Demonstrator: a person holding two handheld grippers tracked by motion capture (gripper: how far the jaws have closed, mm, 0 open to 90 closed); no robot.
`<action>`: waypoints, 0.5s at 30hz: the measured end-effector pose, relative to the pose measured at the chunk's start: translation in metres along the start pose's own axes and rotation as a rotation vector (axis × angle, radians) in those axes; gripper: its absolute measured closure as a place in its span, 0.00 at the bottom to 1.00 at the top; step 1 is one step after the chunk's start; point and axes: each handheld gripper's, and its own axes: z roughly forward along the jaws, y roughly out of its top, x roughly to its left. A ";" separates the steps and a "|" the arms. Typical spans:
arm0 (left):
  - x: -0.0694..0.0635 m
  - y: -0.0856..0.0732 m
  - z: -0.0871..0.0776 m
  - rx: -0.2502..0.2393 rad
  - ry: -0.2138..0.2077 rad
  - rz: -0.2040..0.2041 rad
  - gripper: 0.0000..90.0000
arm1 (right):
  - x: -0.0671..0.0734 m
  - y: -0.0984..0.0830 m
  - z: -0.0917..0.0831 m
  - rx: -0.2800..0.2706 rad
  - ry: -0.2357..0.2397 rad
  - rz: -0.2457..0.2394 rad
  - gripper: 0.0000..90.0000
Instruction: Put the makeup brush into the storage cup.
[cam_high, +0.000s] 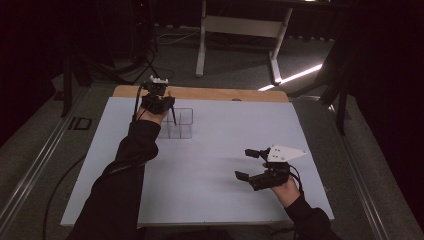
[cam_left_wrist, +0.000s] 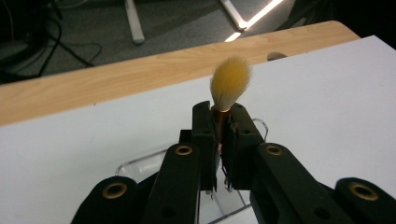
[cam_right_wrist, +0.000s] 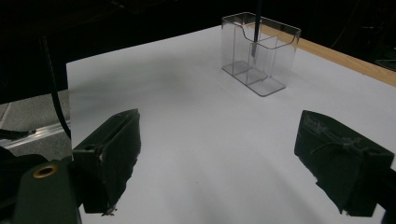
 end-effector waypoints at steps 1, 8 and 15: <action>0.000 -0.001 0.001 0.006 0.001 -0.005 0.94 | 0.000 0.000 0.000 0.000 0.000 0.000 0.16; 0.001 -0.007 0.007 0.031 0.019 -0.020 0.94 | 0.000 0.000 0.000 0.004 0.004 -0.006 0.16; 0.007 -0.005 0.003 0.001 -0.009 -0.083 0.41 | 0.001 0.000 0.000 0.005 0.005 -0.009 0.16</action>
